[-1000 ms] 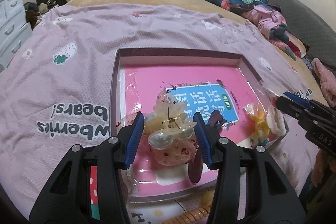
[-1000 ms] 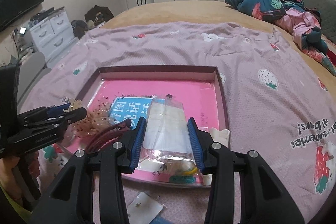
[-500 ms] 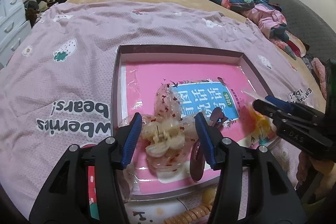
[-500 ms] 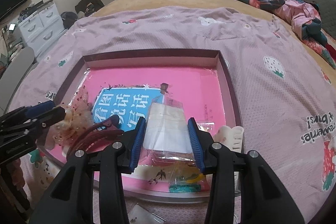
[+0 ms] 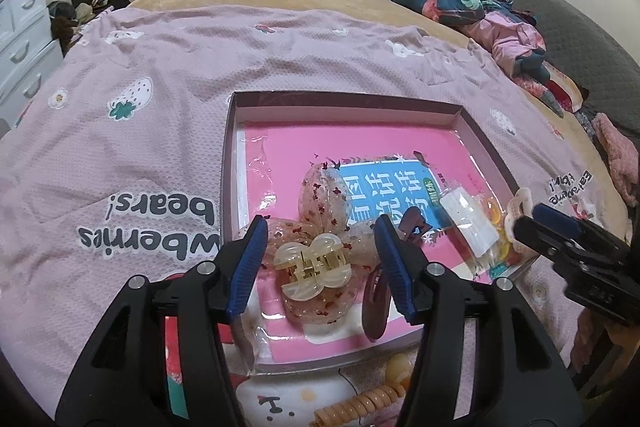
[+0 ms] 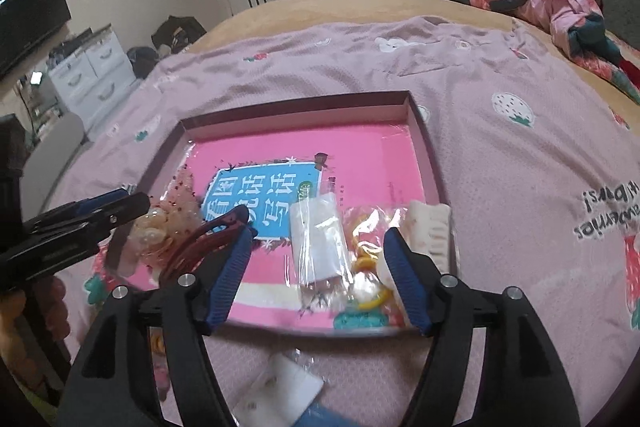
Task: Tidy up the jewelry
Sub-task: 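Pull both open tools back from the tray over the bed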
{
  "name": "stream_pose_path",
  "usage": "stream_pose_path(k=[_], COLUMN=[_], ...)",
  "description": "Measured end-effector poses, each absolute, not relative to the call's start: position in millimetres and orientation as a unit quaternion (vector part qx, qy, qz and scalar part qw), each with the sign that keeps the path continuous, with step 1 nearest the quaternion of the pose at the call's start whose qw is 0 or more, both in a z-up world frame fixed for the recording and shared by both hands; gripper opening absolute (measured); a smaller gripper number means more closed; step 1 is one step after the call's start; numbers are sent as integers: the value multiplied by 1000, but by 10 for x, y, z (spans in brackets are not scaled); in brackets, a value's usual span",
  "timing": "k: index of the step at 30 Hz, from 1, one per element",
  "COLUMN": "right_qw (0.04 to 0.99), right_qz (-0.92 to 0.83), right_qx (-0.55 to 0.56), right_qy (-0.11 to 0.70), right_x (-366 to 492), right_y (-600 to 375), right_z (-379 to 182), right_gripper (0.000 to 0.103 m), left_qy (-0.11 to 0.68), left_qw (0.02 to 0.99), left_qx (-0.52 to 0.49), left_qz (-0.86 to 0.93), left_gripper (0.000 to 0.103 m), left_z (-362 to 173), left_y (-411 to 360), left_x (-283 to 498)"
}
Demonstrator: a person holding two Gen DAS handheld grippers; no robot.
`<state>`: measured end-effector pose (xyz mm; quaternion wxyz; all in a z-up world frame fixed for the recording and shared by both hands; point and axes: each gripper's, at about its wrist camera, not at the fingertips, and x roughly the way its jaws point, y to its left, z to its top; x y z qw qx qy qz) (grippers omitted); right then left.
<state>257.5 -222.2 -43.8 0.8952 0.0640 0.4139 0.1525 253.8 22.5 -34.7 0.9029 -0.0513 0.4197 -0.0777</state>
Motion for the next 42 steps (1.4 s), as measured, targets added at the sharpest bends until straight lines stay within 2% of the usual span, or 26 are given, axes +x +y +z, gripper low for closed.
stream_pose_path(k=[3, 8, 10, 12, 14, 16, 22, 42], right_qw=[899, 907, 911, 914, 917, 920, 927, 940], right_qz=[151, 144, 141, 143, 143, 141, 142, 175], right_qx=[78, 75, 72, 66, 61, 60, 60, 48], right_qy=[404, 389, 381, 374, 368, 360, 341, 290], right_x=[2455, 2323, 2263, 2204, 2153, 2113, 1970, 1405], right_y=[-2333, -2444, -2470, -2478, -2489, -2507, -2554, -2645], right_z=[-362, -236, -176, -120, -62, -6, 185, 723], right_gripper=[77, 81, 86, 86, 86, 91, 96, 97], left_qy=[412, 395, 389, 383, 375, 368, 346, 301], left_qw=[907, 915, 917, 920, 924, 926, 934, 950], left_qx=[-51, -52, -53, -54, -53, -55, -69, -69], left_qz=[-73, -66, -64, -61, -59, -58, -59, -50], left_gripper=[53, 65, 74, 81, 83, 90, 94, 94], left_z=[-286, -148, -84, -7, 80, 155, 374, 787], left_y=[238, 237, 238, 244, 245, 247, 293, 297], left_x=[2502, 2399, 2357, 2304, 2234, 2172, 1918, 1081])
